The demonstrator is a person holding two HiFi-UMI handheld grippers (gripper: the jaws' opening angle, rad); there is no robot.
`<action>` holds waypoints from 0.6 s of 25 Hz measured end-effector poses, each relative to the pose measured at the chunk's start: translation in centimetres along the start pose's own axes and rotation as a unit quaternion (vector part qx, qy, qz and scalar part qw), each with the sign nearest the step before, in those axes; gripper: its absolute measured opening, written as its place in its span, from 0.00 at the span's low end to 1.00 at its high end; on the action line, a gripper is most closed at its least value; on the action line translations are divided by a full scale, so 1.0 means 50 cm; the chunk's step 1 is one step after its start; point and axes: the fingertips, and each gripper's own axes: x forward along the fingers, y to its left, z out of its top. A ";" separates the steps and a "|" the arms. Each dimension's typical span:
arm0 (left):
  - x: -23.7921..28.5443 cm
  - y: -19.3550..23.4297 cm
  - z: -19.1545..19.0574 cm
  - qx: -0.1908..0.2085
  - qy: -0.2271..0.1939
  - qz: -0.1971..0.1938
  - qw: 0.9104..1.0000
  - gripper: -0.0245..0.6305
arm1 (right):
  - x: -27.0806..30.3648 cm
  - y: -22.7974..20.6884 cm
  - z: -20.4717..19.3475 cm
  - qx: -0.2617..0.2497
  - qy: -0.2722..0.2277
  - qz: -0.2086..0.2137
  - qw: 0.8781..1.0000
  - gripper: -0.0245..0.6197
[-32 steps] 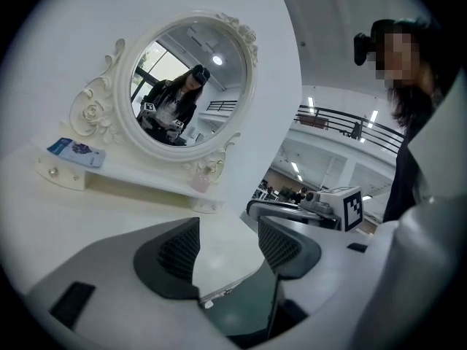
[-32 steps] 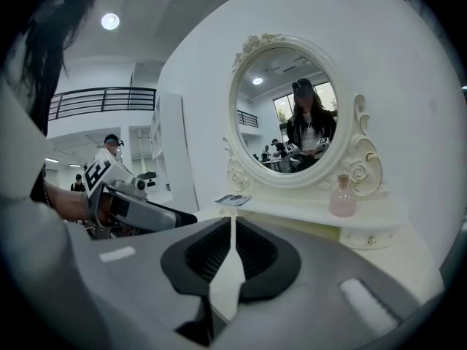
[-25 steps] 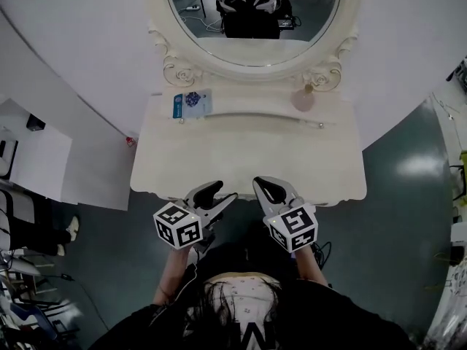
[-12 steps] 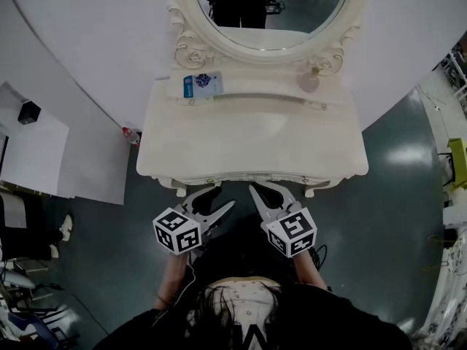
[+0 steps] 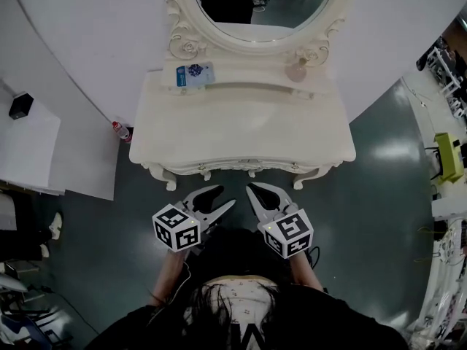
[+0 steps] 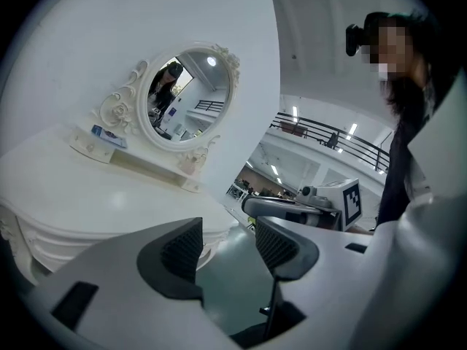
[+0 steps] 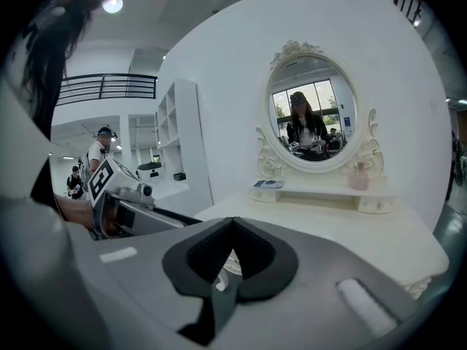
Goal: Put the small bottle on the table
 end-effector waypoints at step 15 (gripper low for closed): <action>0.034 -0.189 -0.066 0.009 -0.032 0.020 0.999 0.15 | -0.229 -0.007 -0.048 0.002 -0.018 0.014 1.000 0.05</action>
